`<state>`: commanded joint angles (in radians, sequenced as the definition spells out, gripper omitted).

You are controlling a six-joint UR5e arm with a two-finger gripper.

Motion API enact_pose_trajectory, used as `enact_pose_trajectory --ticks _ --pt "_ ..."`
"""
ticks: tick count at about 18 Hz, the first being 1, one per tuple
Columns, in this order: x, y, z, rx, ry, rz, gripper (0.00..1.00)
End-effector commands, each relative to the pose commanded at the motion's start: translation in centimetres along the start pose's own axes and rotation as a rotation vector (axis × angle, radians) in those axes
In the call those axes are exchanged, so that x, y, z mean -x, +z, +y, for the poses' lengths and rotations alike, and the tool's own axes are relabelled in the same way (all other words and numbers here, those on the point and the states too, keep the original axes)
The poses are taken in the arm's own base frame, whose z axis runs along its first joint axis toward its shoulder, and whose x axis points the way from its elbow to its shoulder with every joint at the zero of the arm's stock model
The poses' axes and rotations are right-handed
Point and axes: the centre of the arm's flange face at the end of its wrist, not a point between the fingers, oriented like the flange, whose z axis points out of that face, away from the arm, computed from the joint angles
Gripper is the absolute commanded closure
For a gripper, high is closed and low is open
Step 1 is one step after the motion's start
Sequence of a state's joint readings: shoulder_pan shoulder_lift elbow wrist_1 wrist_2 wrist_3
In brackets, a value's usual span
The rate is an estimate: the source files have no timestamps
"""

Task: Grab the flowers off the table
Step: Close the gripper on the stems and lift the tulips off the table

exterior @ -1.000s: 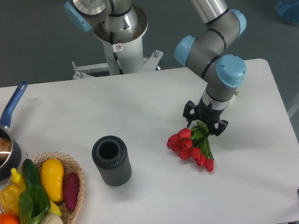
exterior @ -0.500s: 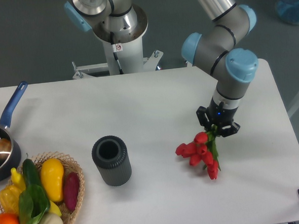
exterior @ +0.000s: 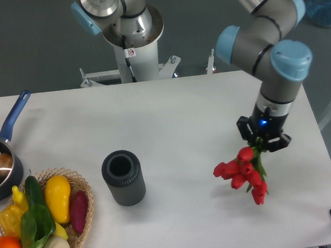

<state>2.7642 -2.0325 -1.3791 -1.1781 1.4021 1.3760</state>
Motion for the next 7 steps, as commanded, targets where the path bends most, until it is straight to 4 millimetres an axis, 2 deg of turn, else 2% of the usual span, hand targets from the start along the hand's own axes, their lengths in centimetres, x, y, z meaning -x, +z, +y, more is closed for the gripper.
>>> enact_pose_trajectory --ticks 7 --pt "0.71 -0.55 0.14 0.025 0.002 -0.008 1.0"
